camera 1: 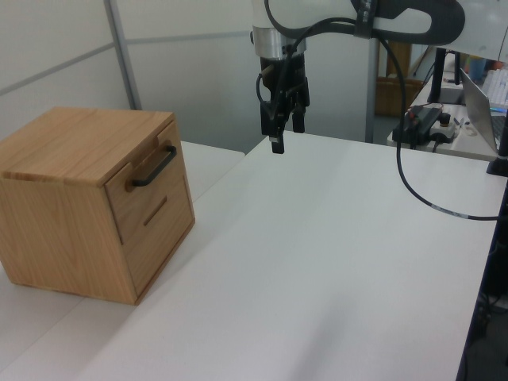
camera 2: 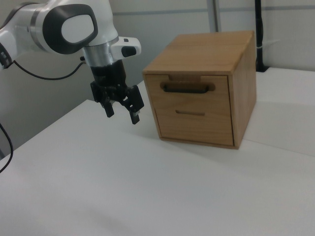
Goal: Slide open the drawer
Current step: 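Raise the open gripper and swing it toward the wooden cabinet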
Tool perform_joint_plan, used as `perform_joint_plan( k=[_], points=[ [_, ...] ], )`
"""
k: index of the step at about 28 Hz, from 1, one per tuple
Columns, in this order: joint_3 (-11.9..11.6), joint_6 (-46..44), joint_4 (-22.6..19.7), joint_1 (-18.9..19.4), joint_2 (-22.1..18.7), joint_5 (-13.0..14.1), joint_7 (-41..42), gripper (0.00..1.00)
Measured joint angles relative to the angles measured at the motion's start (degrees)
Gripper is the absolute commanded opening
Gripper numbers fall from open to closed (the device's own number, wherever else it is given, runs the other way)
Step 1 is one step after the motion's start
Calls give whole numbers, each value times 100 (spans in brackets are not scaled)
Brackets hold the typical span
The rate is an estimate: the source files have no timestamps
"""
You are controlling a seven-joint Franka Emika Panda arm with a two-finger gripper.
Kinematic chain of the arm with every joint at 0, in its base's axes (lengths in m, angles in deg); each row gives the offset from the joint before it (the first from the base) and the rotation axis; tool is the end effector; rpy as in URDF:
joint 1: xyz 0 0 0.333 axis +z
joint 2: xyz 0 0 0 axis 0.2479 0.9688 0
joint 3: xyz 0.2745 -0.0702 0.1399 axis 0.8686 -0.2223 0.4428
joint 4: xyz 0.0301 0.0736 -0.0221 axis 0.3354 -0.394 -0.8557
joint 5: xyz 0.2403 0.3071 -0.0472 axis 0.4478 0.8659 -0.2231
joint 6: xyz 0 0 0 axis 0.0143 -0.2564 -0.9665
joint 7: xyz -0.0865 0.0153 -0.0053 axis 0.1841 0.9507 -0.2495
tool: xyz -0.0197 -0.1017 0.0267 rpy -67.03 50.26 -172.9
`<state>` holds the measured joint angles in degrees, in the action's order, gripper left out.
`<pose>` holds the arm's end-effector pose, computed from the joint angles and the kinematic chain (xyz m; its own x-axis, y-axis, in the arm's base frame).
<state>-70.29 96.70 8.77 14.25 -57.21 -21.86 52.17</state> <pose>0.5719 0.0192 0.6627 0.9954 0.0926 -0.0253 0.0928 -0.9957 0.0069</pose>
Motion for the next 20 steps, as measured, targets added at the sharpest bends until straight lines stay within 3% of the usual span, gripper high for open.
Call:
perform_joint_plan(
  k=[13,20],
  points=[
    [0,0,0,-27,-31,-1,-293,100],
    [-3,-173,4,-69,-51,-27,-961,100]
  ],
)
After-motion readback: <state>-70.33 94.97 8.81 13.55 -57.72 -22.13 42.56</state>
